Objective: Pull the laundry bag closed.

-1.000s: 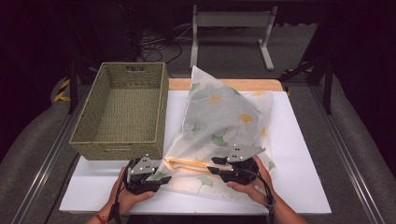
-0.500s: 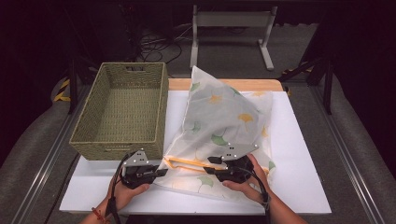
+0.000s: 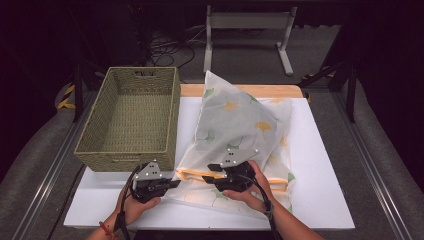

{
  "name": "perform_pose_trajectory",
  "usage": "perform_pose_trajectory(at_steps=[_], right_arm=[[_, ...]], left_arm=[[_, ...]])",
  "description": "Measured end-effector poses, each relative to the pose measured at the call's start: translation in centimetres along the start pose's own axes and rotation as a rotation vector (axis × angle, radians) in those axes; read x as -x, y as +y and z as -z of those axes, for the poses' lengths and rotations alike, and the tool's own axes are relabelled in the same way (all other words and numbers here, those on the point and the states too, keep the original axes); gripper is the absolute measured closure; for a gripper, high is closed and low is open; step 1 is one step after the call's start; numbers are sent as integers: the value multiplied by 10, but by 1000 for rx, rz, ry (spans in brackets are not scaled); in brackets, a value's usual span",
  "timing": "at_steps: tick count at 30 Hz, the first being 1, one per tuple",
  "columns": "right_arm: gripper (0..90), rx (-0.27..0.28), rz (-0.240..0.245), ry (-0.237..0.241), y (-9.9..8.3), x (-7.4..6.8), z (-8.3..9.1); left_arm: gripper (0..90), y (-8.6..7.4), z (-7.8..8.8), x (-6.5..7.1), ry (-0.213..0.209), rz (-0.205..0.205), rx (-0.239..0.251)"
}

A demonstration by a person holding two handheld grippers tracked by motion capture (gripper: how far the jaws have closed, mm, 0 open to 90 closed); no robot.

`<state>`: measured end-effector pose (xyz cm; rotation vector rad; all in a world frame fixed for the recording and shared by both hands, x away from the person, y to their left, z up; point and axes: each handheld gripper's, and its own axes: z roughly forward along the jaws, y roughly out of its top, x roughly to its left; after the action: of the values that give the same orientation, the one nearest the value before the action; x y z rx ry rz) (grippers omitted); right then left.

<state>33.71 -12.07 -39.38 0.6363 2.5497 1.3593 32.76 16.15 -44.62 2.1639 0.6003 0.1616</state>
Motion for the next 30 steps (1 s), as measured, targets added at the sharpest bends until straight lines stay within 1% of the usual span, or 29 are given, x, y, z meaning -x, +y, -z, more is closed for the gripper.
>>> perform_pose_trajectory(at_steps=[1,3,4,5,6,7,8,10,13,14,17,19,21,22,24,25,27,28,30], right_arm=[[587,5,0,3,3,0,-3],[588,7,-3,8,7,0,-6],[592,13,-5,14,11,-1,-11],[598,18,-2,29,18,-4,-18],[598,15,0,35,22,-6,-22],[601,11,9,38,25,-8,-27],[610,7,18,43,27,-10,-31],[615,-14,26,57,31,-13,-40],[627,-53,26,55,33,-15,-54],[629,-58,27,53,33,-14,-58],[635,-85,8,49,32,-10,-69],[641,-98,-9,64,31,-9,-76],[637,-118,-2,58,30,-9,-81],[639,-125,-7,67,30,-9,-84],[656,-133,-8,74,29,-8,-86],[707,-146,-14,78,28,-8,-89],[793,-153,-9,88,27,-8,-90],[819,-154,2,86,28,-8,-90],[840,-156,12,86,28,-10,-89]], left_arm=[[884,0,-1,1,5,-8,-4],[884,0,-3,3,6,-11,-12],[884,0,-4,5,14,-24,-18],[884,0,-6,7,18,-32,-28],[883,-1,-8,9,21,-30,-29],[883,-1,-8,9,30,-43,-35],[883,-1,-9,10,31,-41,-35],[883,-2,-11,11,28,-38,-40],[881,-3,-13,13,26,-42,-45],[880,-3,-14,14,24,-44,-50],[879,-4,-14,14,22,-40,-50],[878,-4,-14,15,23,-36,-49],[878,-4,-14,15,23,-40,-48],[878,-5,-14,15,25,-39,-49],[878,-5,-14,15,25,-37,-51],[878,-6,-15,15,25,-37,-54],[877,-6,-15,15,28,-40,-60],[877,-6,-15,15,29,-40,-60],[877,-6,-15,15,27,-37,-59]])
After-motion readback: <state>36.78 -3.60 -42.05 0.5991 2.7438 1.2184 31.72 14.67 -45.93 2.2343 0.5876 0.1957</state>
